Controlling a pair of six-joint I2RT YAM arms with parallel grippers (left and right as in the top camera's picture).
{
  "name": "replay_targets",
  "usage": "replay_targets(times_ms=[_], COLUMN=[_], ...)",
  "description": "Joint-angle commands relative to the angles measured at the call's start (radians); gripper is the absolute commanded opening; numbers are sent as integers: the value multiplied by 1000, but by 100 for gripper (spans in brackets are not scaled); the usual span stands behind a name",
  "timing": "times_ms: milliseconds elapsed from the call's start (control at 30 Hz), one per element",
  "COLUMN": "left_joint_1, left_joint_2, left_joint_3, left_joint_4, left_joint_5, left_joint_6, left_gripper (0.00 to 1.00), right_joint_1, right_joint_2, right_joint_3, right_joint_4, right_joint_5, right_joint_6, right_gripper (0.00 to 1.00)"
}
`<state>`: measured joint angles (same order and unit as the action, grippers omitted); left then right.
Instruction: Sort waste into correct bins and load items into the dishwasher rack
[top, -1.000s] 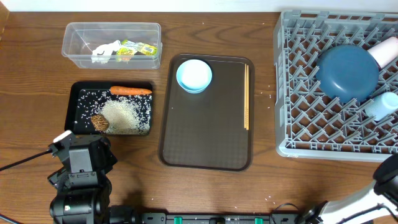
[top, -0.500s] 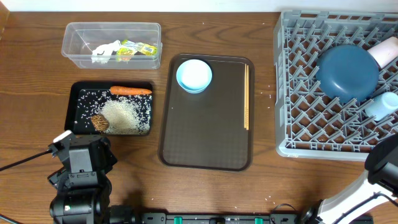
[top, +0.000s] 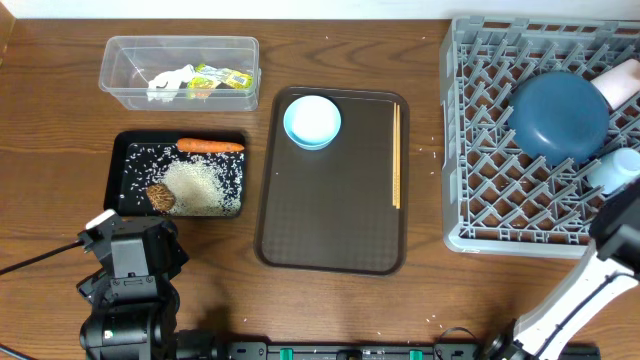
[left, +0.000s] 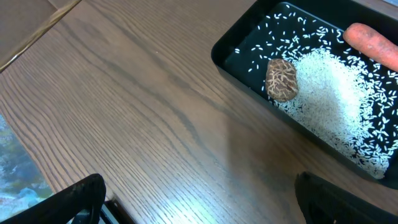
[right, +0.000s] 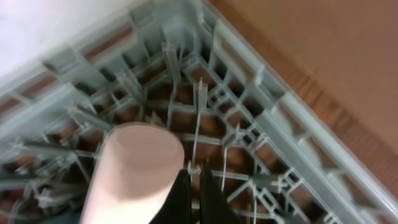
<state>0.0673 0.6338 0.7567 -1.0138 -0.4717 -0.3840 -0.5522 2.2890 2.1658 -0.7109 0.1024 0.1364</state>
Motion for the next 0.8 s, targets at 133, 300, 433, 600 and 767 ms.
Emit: replay_targets(times_ms=[133, 300, 433, 600, 767], left_joint_1=[-1, -1, -1, -1, -1], left_joint_2=[0, 0, 0, 0, 0], left_joint_3=[-6, -6, -6, -6, -6], left_joint_4=[-2, -2, -2, -2, -2], left_joint_5=[-15, -15, -15, -15, -15], left_joint_6=[13, 13, 13, 13, 13], left_gripper=[98, 98, 98, 98, 98], right_joint_1=[-2, -3, -2, -2, -3], right_joint_2=[119, 121, 127, 167, 202], right_joint_3=[294, 293, 293, 293, 293], right_joint_4=[-153, -80, -49, -32, -22], right_joint_5=[-39, -39, -69, -138, -133], right_joint_6=[-48, -67, -63, -61, -55], right_gripper=[0, 1, 1, 1, 1])
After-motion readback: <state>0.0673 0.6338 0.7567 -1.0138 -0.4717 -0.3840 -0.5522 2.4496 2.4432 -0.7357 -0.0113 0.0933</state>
